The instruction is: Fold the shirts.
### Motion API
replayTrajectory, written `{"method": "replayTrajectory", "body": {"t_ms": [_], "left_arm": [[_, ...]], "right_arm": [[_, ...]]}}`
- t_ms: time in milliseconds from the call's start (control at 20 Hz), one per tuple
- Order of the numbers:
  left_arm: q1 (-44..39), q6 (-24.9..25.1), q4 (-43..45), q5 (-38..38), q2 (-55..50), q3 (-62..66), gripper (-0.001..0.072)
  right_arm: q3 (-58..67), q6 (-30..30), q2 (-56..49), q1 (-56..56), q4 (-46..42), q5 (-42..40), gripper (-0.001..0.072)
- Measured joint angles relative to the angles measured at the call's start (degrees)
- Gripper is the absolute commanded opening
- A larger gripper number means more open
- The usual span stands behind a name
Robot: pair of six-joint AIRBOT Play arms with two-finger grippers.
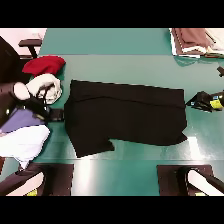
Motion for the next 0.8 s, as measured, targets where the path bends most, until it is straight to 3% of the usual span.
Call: {"method": "replayTrajectory", "body": {"t_ms": [450,500,550,600,800], "left_arm": [[0.2,0.6,-13.5,8.1,6.2,-19.0,0.0397],[0.2,1.0,-15.2,8.8,6.3,-19.9,0.0345],[0.1,1.7,-16.8,9.7,6.4,-20.6,0.0157],[0.2,2.4,-17.3,10.6,6.4,-21.2,0.0026],[0.2,4.0,-20.3,11.3,7.3,-21.5,0.0022]], "right_arm": [[-4.0,-0.3,7.8,-0.6,1.9,-0.9,0.0414],[-4.0,-0.3,8.0,-0.6,2.0,-0.9,0.0413],[-4.0,-0.3,8.1,-0.6,2.0,-0.9,0.0414],[-4.1,-0.3,8.3,-0.7,2.0,-0.9,0.0414],[-4.7,-0.3,8.5,-3.7,-0.9,1.4,0.0414]]}}
